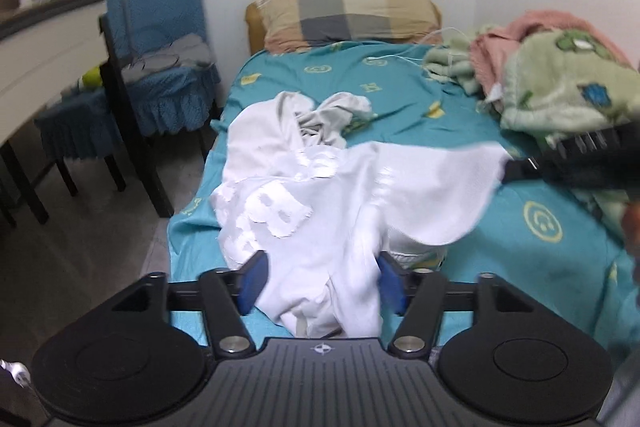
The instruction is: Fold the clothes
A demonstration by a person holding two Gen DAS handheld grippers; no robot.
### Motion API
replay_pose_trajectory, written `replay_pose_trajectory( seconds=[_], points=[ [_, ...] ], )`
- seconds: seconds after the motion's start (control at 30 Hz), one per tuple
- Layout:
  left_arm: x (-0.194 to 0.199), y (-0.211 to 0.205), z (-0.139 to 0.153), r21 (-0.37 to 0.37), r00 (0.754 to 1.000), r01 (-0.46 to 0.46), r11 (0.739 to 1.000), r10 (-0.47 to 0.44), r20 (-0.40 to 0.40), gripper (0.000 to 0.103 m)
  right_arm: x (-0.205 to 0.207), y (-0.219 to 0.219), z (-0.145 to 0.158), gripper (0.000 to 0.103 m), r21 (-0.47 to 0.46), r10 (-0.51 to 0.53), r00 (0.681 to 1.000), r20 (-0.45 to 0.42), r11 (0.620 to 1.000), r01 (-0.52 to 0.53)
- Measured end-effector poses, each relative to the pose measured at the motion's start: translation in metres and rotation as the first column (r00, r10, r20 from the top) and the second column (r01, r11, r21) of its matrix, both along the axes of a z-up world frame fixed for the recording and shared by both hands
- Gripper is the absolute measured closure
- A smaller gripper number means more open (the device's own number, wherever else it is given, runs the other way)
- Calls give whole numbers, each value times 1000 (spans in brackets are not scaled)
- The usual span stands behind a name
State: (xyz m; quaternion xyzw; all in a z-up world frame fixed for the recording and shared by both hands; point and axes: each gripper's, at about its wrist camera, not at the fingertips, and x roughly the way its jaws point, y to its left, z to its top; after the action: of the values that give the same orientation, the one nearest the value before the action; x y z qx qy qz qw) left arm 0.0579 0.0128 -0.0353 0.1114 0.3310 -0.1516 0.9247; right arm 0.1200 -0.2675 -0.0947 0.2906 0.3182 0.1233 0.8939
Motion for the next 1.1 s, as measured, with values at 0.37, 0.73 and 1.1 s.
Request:
replay_pose_trajectory(
  seconds=[0.37,0.73,1.1],
  points=[
    [-16,-59,-19,45,990,142,989,-143,19,20,-2,1,17,96,122,115,988,104,984,-128],
    [-2,-58,-24,21,980,-159,987,155,123,33,-5,0,21,96,86,74,990,121,993,-85],
    [-9,-9,23,-365,979,-147,919,187,77,96,4,16,-7,92,-42,95,995,11,995,-94]
  ],
)
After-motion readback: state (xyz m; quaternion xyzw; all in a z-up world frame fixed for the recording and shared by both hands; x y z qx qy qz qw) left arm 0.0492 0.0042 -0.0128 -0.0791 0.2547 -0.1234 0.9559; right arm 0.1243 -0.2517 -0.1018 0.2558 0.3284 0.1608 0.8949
